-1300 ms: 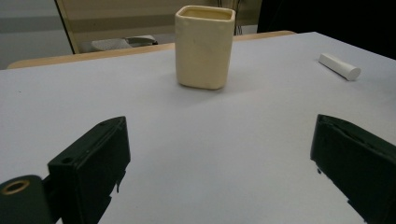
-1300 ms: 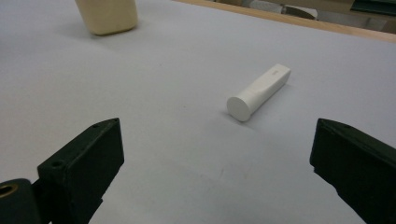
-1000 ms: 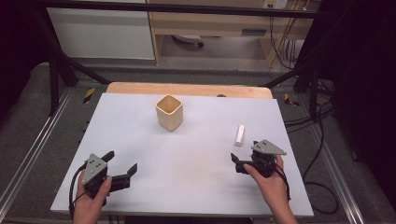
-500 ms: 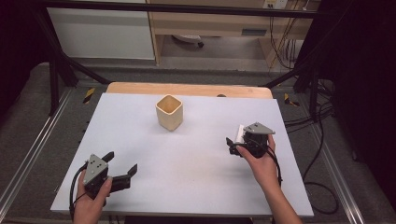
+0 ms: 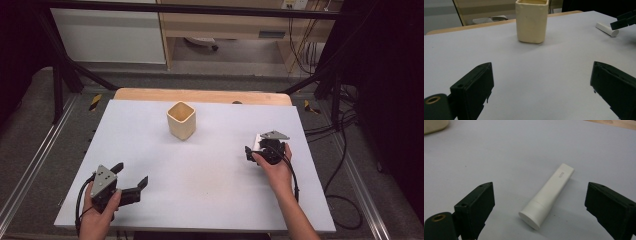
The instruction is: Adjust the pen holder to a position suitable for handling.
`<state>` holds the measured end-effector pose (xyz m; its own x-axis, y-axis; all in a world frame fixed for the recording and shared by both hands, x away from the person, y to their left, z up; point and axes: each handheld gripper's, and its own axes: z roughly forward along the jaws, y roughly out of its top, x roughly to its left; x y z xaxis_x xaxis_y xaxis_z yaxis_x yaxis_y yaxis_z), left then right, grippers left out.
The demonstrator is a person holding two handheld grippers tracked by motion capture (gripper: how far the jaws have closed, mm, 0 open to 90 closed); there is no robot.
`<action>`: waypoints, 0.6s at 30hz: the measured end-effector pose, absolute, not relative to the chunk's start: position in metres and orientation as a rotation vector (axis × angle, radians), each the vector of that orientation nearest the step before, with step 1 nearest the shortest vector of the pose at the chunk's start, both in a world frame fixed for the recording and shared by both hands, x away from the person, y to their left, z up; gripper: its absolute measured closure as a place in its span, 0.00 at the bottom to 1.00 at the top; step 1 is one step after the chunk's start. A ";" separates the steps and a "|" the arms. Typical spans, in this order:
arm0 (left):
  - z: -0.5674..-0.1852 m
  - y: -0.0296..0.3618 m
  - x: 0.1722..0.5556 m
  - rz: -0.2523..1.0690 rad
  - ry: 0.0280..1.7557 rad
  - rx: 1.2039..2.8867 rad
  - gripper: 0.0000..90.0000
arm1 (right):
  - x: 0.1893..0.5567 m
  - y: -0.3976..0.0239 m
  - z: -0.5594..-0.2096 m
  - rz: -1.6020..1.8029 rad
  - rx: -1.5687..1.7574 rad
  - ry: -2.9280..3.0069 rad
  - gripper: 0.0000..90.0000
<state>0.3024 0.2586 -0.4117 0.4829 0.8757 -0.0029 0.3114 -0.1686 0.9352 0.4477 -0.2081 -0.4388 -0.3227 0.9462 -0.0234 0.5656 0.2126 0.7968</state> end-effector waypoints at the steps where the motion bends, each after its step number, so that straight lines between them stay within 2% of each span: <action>1: -0.412 0.259 0.302 0.700 1.017 1.720 0.06 | 0.449 -0.208 -0.440 0.959 1.398 1.973 0.13; 12: -0.412 0.257 0.302 0.693 1.011 1.725 0.06 | 0.463 -0.205 -0.451 0.920 1.461 1.961 0.29; 13: -0.412 0.257 0.303 0.693 1.010 1.728 0.06 | 0.463 -0.206 -0.452 0.920 1.468 1.967 0.34; 16: -0.412 0.257 0.303 0.694 1.009 1.731 0.06 | 0.463 -0.207 -0.452 0.917 1.468 1.972 0.39; 18: -0.412 0.257 0.302 0.694 1.008 1.731 0.06 | 0.464 -0.208 -0.453 0.919 1.478 1.984 0.46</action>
<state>0.3022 0.2568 -0.4120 0.4929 0.8701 0.0015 0.3114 -0.1780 0.9335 0.4636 -0.2084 -0.4533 -0.2875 0.9578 0.0038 0.6225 0.1838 0.7608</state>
